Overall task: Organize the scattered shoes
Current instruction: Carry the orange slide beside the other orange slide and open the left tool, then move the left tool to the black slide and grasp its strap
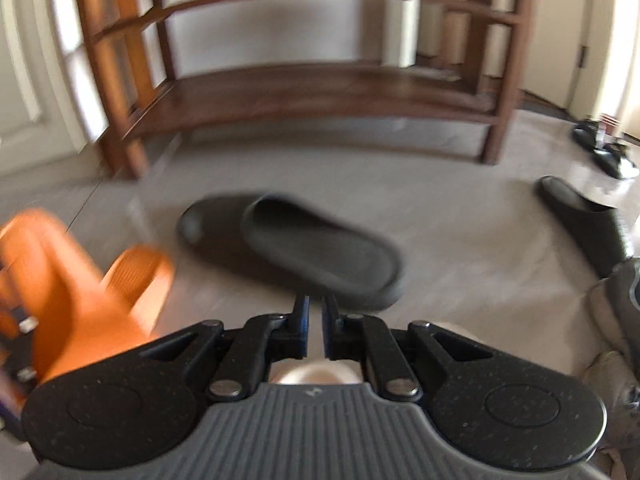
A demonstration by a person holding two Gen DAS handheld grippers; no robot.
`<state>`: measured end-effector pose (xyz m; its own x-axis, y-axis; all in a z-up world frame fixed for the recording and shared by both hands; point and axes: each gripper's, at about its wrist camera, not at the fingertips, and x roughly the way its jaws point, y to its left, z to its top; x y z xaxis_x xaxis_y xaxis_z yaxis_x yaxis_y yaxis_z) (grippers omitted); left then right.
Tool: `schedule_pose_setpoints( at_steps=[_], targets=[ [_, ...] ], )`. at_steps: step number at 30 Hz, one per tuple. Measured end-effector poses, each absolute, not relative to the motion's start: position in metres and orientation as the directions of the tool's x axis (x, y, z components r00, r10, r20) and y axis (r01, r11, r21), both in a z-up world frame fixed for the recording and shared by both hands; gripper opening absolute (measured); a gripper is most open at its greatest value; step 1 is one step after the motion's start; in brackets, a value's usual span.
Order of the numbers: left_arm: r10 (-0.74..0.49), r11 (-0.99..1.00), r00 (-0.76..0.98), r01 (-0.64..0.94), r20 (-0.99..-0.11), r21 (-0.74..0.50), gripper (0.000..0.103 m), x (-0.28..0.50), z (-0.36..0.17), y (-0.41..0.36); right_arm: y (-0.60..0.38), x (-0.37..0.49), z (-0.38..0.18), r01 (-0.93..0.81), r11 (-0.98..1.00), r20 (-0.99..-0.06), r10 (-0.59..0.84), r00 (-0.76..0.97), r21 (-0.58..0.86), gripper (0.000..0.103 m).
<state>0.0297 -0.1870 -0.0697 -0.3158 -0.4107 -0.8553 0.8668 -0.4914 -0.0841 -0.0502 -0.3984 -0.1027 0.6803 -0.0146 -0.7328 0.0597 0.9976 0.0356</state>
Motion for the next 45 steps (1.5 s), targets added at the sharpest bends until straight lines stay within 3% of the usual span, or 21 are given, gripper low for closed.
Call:
schedule_pose_setpoints(
  at_steps=[7,12,18,25,28,33,35,41,43,44,45],
  targets=[
    [-0.343,-0.655,-0.308,0.756,-0.887,-0.009,0.014,0.016,-0.096,-0.191,-0.368,-0.082,-0.125,-0.044,0.998,-0.827,0.053,0.559,0.034,0.01],
    [-0.265,-0.747,-0.303,0.665,-0.915,-0.004,0.022,0.019,-0.107,-0.208,-0.368,-0.099,-0.128,-0.016,0.997,-0.866,0.073,0.494,0.074,0.01],
    [-0.317,-0.735,-0.174,0.666,-0.932,0.125,0.034,0.047,-0.125,-0.216,-0.353,-0.113,-0.121,0.001,0.998,-0.867,0.056,0.495,0.066,0.01],
    [-0.371,-0.608,-0.199,0.79,-0.907,0.076,0.035,0.075,-0.114,-0.208,-0.345,-0.119,-0.106,-0.003,0.999,-0.869,0.037,0.494,0.041,0.01],
    [-0.438,-0.499,-0.222,0.866,-0.871,0.03,0.035,0.087,-0.098,-0.195,-0.345,-0.12,-0.098,-0.003,1.0,-0.869,0.021,0.494,0.022,0.01],
    [-0.625,-0.092,-0.135,0.991,-0.769,-0.1,0.035,0.119,-0.074,-0.179,-0.348,-0.105,-0.077,0.011,1.0,-0.861,0.002,0.509,0.009,0.01],
    [-0.665,0.119,-0.026,0.983,-0.747,-0.14,0.035,0.141,-0.07,-0.179,-0.35,-0.098,-0.064,0.003,1.0,-0.863,-0.014,0.504,-0.014,0.01],
    [-0.687,0.4,0.095,0.877,-0.72,-0.266,0.035,0.206,-0.084,-0.185,-0.372,-0.072,-0.036,0.026,0.999,-0.913,-0.032,0.408,-0.024,0.011],
    [-0.694,0.457,0.129,0.839,-0.709,-0.295,0.043,0.22,-0.089,-0.182,-0.381,-0.071,-0.029,0.061,0.998,-0.914,-0.038,0.403,-0.014,0.011],
    [-0.7,0.466,0.132,0.829,-0.702,-0.309,0.056,0.225,-0.091,-0.18,-0.382,-0.073,-0.028,0.069,0.998,-0.909,-0.041,0.414,-0.014,0.011],
    [-0.705,0.471,0.134,0.823,-0.697,-0.318,0.061,0.228,-0.094,-0.179,-0.383,-0.076,-0.027,0.078,0.997,-0.904,-0.044,0.426,-0.012,0.011]
  ],
)
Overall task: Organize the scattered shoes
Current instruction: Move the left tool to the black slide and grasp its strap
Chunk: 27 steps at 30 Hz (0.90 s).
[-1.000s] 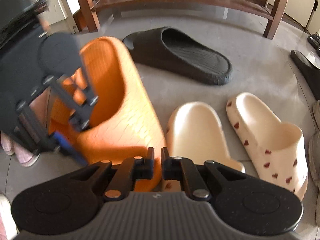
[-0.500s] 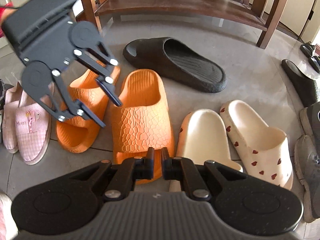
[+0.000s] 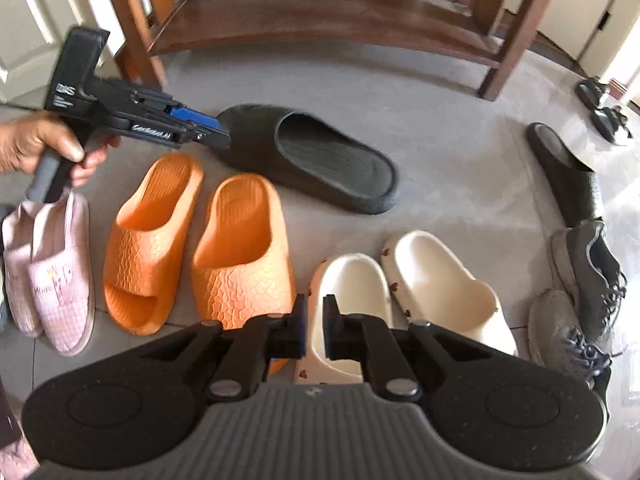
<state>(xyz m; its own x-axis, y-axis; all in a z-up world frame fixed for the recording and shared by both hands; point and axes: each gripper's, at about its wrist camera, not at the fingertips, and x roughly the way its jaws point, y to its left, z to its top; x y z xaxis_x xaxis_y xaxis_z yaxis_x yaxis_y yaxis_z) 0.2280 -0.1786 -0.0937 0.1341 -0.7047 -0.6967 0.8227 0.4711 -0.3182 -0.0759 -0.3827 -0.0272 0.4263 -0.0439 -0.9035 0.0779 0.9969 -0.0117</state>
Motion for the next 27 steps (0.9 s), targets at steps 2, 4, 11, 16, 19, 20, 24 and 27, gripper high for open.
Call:
schedule_pose_setpoints(
  at_steps=[2,4,11,16,19,20,24,27],
  targets=[
    [-0.716,0.482,0.141,0.808,-0.683,-0.339,0.061,0.238,-0.1,-0.177,-0.382,-0.085,-0.029,0.097,0.995,-0.886,-0.046,0.461,-0.001,0.011],
    [-0.725,0.502,0.154,0.785,-0.671,-0.363,0.061,0.247,-0.106,-0.175,-0.381,-0.094,-0.035,0.108,0.994,-0.878,-0.044,0.476,0.009,0.011],
    [-0.761,0.517,0.109,0.697,-0.639,-0.497,0.061,0.266,-0.147,-0.177,-0.384,-0.088,-0.074,0.008,1.0,-0.917,-0.009,0.398,-0.006,0.011],
    [-0.795,0.462,0.015,0.663,-0.606,-0.59,0.063,0.281,-0.157,-0.19,-0.408,-0.053,-0.078,0.059,0.998,-0.906,-0.003,0.423,0.024,0.011],
    [-0.803,0.414,-0.046,0.675,-0.595,-0.611,0.063,0.276,-0.159,-0.205,-0.415,-0.041,-0.076,0.072,0.997,-0.895,-0.019,0.446,0.015,0.011],
    [-0.803,0.399,-0.068,0.676,-0.592,-0.619,0.06,0.272,-0.16,-0.21,-0.415,-0.038,-0.075,0.073,0.997,-0.891,-0.025,0.453,0.009,0.011],
    [-0.799,0.389,-0.08,0.687,-0.596,-0.614,0.032,0.259,-0.164,-0.215,-0.415,-0.026,-0.079,0.074,0.997,-0.882,-0.051,0.468,-0.018,0.011],
    [-0.81,0.374,-0.102,0.669,-0.578,-0.642,0.026,0.245,-0.165,-0.216,-0.419,-0.019,-0.086,0.097,0.994,-0.876,-0.083,0.475,-0.041,0.011]
  ],
)
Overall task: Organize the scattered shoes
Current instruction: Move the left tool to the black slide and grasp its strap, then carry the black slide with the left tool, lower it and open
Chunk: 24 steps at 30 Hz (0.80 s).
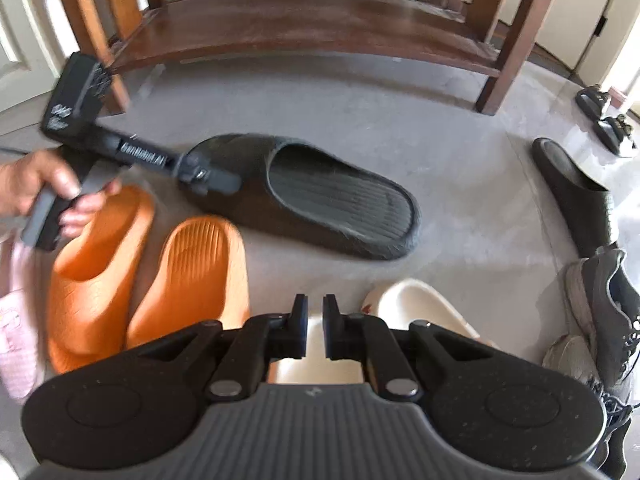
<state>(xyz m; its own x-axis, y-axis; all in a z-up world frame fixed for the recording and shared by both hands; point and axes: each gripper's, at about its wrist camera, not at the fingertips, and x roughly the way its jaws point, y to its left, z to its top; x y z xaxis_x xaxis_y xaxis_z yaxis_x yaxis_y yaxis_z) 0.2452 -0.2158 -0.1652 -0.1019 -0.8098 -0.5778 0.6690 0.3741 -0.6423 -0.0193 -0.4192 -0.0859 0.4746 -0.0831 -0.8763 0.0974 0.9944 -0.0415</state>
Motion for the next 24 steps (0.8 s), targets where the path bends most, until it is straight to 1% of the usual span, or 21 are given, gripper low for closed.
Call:
schedule_pose_setpoints(
  at_steps=[6,11,16,19,24],
  targets=[
    [-0.812,0.349,-0.084,0.723,-0.577,-0.596,0.021,0.218,-0.152,-0.221,-0.439,-0.013,-0.091,0.185,0.98,-0.866,-0.157,0.475,-0.077,0.011],
    [-0.798,0.363,-0.072,0.735,-0.599,-0.572,0.021,0.209,-0.144,-0.234,-0.455,-0.011,-0.094,0.246,0.967,-0.865,-0.182,0.467,-0.07,0.011],
    [-0.789,0.39,-0.046,0.732,-0.612,-0.558,0.021,0.204,-0.137,-0.247,-0.461,-0.014,-0.095,0.255,0.964,-0.861,-0.194,0.47,-0.078,0.011],
    [-0.797,0.433,-0.002,0.695,-0.604,-0.574,0.021,0.196,-0.132,-0.25,-0.464,-0.017,-0.096,0.256,0.963,-0.859,-0.198,0.473,-0.081,0.011],
    [-0.83,0.539,0.153,0.467,-0.537,-0.701,0.021,0.191,-0.13,-0.248,-0.476,-0.02,-0.099,0.275,0.958,-0.861,-0.203,0.466,-0.078,0.011]
  ],
)
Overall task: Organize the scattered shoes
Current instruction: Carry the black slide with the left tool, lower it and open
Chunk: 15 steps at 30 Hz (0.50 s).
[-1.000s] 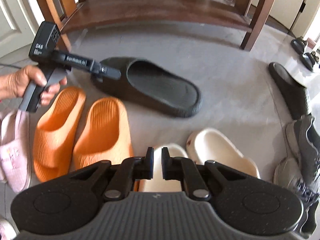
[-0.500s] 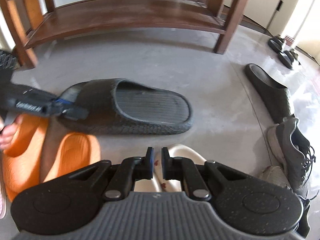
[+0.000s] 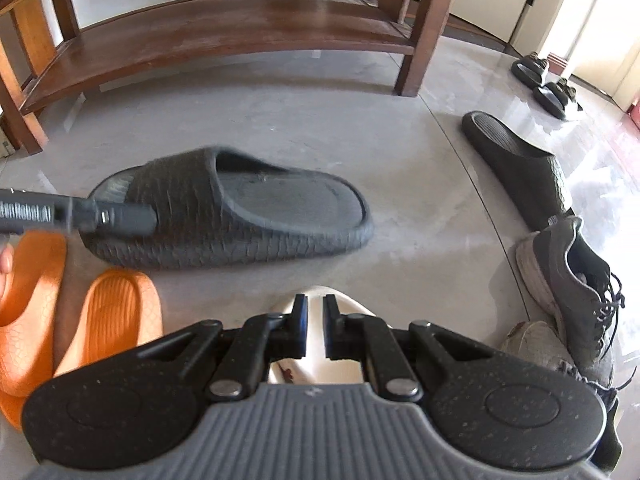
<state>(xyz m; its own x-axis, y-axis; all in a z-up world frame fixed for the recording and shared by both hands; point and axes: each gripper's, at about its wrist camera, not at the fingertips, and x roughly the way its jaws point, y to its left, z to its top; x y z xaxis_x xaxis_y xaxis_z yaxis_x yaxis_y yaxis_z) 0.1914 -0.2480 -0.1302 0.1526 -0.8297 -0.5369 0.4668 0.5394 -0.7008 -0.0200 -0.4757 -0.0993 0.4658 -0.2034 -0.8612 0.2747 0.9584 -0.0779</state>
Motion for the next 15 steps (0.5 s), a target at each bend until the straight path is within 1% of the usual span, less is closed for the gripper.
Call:
schedule_pose_setpoints(
  at_steps=[2,4,8,11,12,15],
  targets=[
    [-0.824,0.565,0.214,0.385,-0.525,-0.73,0.021,0.186,-0.133,-0.252,-0.48,-0.022,-0.099,0.281,0.956,-0.86,-0.21,0.465,-0.081,0.011],
    [-0.819,0.574,0.235,0.341,-0.523,-0.745,0.021,0.18,-0.138,-0.259,-0.483,-0.023,-0.097,0.288,0.954,-0.858,-0.217,0.466,-0.084,0.011],
    [-0.813,0.581,0.213,0.33,-0.542,-0.744,0.017,0.163,-0.154,-0.284,-0.488,-0.031,-0.094,0.3,0.95,-0.852,-0.229,0.47,-0.09,0.011],
    [-0.817,0.576,0.185,0.322,-0.546,-0.752,0.017,0.155,-0.163,-0.297,-0.491,-0.042,-0.097,0.302,0.948,-0.858,-0.238,0.455,-0.103,0.011],
    [-0.818,0.573,0.174,0.314,-0.548,-0.757,0.016,0.154,-0.166,-0.301,-0.492,-0.045,-0.099,0.303,0.947,-0.861,-0.239,0.448,-0.106,0.011],
    [-0.812,0.582,0.162,0.302,-0.561,-0.755,0.016,0.149,-0.172,-0.313,-0.496,-0.055,-0.106,0.315,0.943,-0.873,-0.242,0.423,-0.109,0.011]
  ],
)
